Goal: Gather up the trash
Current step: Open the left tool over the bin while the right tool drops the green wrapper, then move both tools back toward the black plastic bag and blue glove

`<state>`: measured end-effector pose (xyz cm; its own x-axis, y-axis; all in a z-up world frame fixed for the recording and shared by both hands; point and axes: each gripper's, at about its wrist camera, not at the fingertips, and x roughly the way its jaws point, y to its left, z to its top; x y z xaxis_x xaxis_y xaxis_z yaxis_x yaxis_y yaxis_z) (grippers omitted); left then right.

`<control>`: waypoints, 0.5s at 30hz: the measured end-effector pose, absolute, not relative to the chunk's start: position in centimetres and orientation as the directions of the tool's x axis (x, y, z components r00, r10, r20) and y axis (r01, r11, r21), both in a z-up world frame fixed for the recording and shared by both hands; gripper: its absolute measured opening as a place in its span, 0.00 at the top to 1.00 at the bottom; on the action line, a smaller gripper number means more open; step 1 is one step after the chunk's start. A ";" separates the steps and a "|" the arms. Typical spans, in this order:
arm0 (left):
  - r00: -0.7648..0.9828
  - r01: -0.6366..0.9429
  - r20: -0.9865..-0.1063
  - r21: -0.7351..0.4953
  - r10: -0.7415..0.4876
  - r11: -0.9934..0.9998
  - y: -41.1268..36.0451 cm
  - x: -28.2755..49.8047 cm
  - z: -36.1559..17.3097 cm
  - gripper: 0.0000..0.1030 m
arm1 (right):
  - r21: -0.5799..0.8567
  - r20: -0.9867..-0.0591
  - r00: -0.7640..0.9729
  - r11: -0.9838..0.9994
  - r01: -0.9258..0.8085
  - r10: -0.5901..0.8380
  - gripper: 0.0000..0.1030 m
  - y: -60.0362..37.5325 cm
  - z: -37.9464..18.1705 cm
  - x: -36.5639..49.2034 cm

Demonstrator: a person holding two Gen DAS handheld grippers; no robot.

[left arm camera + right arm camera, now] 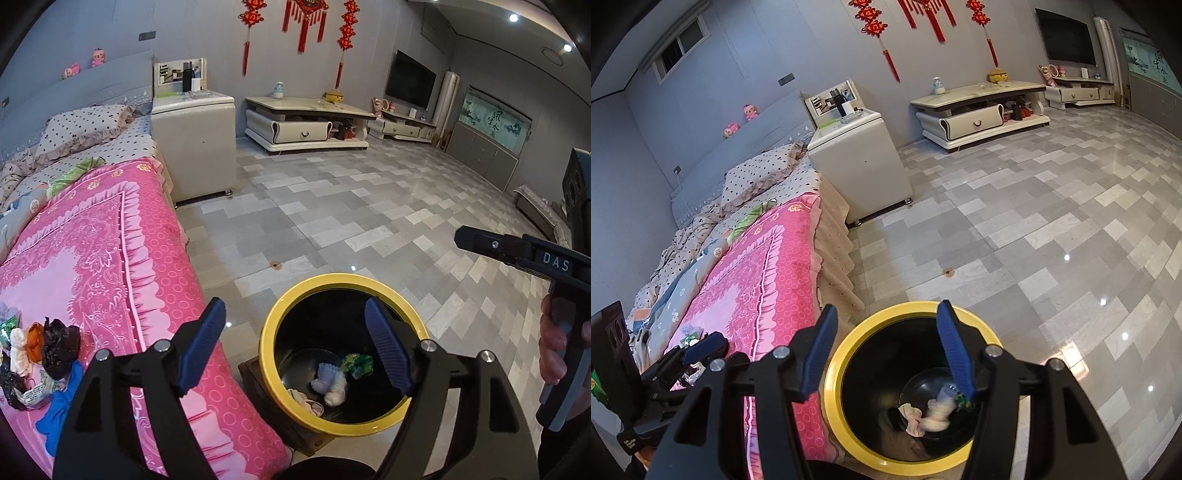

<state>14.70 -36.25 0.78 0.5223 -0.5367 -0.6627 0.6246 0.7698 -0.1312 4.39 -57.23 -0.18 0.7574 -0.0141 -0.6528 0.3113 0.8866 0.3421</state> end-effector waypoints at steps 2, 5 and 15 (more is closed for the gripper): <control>0.538 0.613 -0.657 -0.125 -0.528 0.780 -35.2 14.7 1.1 0.24 | 0.335 -0.648 0.761 0.892 0.303 -0.015 0.48 -56.7 0.2 4.2; 0.560 0.596 -0.649 -0.116 -0.515 0.795 -33.5 14.6 1.9 0.23 | 0.331 -0.640 0.768 0.902 0.278 -0.002 0.48 -55.3 0.9 4.0; 0.647 0.489 -0.623 -0.102 -0.439 0.866 -25.4 15.4 3.8 0.19 | 0.311 -0.625 0.778 0.933 0.178 0.060 0.43 -49.8 3.0 4.8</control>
